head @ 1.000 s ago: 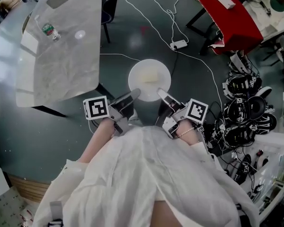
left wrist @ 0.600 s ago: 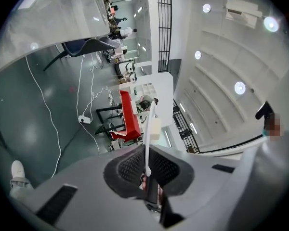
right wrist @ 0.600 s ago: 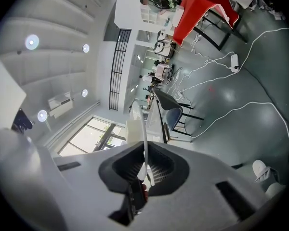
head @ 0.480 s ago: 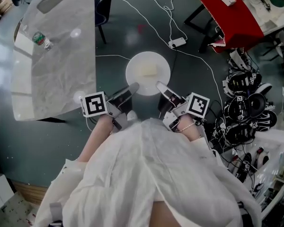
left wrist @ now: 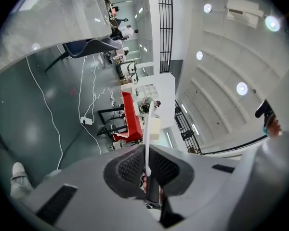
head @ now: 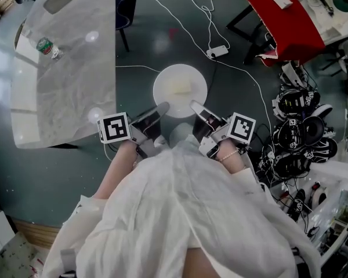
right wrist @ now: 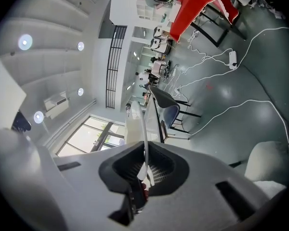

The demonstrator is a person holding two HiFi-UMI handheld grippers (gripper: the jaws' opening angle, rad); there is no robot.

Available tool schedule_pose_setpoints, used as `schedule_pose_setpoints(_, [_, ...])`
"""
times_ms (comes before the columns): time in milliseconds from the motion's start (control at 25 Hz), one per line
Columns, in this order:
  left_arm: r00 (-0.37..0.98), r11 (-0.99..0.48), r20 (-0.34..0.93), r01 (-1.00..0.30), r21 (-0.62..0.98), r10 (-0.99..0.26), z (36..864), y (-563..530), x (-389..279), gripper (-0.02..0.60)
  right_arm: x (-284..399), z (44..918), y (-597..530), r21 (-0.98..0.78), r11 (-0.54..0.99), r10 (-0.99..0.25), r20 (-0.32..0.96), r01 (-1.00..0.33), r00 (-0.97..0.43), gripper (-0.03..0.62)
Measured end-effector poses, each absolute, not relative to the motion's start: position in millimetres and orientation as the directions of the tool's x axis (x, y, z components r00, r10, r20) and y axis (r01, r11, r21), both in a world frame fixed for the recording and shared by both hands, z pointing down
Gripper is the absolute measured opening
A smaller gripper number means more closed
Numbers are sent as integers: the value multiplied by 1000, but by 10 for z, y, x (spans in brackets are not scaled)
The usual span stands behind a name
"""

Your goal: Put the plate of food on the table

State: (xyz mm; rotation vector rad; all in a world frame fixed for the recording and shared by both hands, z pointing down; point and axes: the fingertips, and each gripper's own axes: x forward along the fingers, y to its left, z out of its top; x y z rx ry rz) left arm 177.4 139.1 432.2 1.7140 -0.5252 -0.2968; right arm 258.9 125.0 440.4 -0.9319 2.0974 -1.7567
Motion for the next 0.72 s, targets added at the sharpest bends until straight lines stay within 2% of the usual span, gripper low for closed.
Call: schedule_pose_setpoints(720, [832, -145, 66, -174, 974, -551, 4369, 847, 1731, 26, 2494, 4426, 650, -940, 148, -545, 182, -307, -819, 11])
